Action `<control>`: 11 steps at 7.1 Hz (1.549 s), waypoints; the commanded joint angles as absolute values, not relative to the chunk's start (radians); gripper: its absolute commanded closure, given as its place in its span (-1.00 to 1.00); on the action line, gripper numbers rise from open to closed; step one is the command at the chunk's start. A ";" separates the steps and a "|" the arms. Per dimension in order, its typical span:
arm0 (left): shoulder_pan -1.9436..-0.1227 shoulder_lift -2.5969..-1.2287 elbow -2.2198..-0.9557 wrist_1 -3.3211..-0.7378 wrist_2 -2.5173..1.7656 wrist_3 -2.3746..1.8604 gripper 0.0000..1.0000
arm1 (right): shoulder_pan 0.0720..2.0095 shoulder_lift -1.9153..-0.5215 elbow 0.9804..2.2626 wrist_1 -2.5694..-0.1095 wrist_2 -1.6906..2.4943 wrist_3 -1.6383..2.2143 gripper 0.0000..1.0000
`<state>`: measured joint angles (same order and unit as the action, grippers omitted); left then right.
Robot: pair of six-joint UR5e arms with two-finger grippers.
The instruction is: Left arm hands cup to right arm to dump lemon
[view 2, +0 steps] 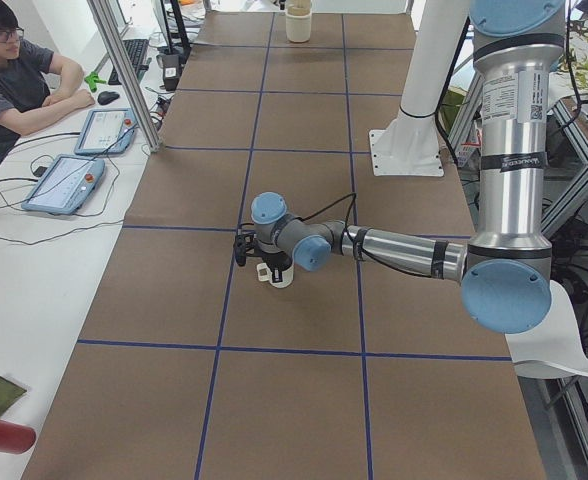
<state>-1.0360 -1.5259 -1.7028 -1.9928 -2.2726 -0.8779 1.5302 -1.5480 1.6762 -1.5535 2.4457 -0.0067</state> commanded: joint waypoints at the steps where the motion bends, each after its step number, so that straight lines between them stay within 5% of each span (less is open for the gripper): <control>1: -1.063 -1.593 -1.727 -1.879 -2.417 -0.911 1.00 | 1.485 -1.501 1.695 -1.548 2.450 0.091 -1.00; 6: -1.127 -2.116 -1.683 -1.286 -2.419 -0.995 1.00 | 1.234 -1.216 1.799 -1.513 2.302 0.450 -1.00; 9: -1.126 -2.401 -1.389 -1.316 -2.425 -1.237 1.00 | 0.879 -1.137 1.778 -1.067 1.887 0.728 -1.00; 11: -1.112 -2.416 -1.283 -1.548 -2.428 -1.409 1.00 | 0.703 -1.091 1.775 -0.933 1.658 0.723 -1.00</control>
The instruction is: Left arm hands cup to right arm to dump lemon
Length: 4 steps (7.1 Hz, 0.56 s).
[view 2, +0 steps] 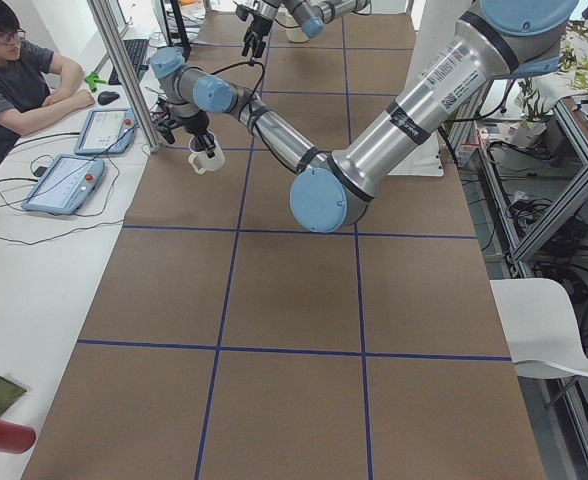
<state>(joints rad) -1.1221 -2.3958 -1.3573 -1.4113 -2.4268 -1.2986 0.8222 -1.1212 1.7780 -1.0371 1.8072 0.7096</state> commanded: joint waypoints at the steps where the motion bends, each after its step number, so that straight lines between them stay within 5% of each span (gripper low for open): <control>1: -1.085 -2.416 -1.255 -1.625 -2.428 -1.458 1.00 | 0.639 -1.080 1.772 -0.851 1.573 0.721 -1.00; 4: -1.030 -2.456 -1.241 -1.635 -2.514 -1.456 1.00 | 0.494 -1.036 1.758 -0.793 1.306 0.594 -0.99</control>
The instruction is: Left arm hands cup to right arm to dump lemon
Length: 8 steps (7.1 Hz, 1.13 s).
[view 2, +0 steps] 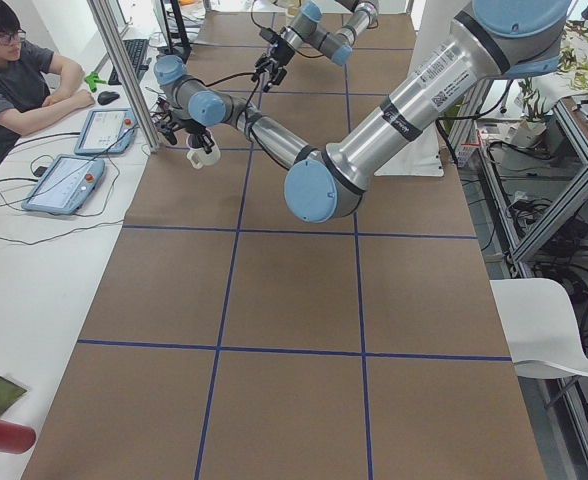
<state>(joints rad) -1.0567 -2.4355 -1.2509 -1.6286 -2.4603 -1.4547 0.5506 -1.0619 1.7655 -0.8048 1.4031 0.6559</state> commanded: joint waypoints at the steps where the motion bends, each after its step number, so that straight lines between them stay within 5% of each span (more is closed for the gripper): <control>1: -1.007 -2.489 -1.233 -1.634 -2.543 -1.459 1.00 | 0.479 -1.011 1.729 -0.793 1.283 0.594 -0.99; 8: -0.956 -2.528 -1.241 -1.637 -2.697 -1.508 1.00 | 0.459 -0.960 1.658 -0.795 1.261 0.591 -0.99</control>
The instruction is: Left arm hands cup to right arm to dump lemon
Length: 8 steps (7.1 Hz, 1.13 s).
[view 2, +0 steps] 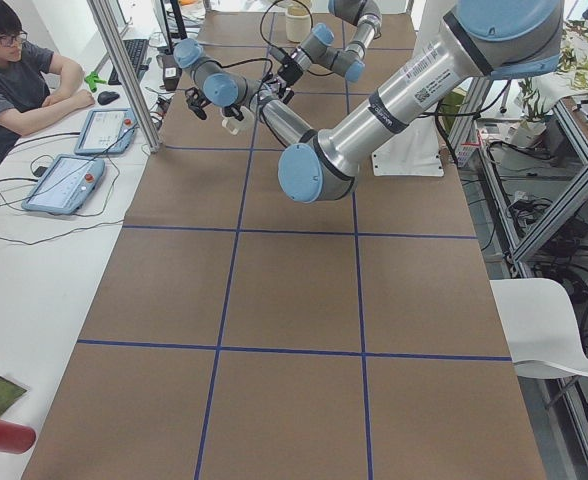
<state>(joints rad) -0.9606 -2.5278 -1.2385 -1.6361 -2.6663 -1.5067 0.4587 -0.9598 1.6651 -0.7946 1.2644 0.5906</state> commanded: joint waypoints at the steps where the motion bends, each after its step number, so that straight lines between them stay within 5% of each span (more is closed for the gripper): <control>1: -0.947 -2.528 -1.250 -1.635 -2.700 -1.509 1.00 | 0.459 -0.959 1.655 -0.795 1.261 0.591 -0.99; 8: -0.890 -2.525 -1.295 -1.634 -2.698 -1.546 1.00 | 0.459 -0.960 1.648 -0.793 1.241 0.591 -0.99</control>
<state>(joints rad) -0.8957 -2.5260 -1.2893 -1.6337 -2.6985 -1.5359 0.4587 -0.9603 1.6506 -0.7943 1.2492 0.5906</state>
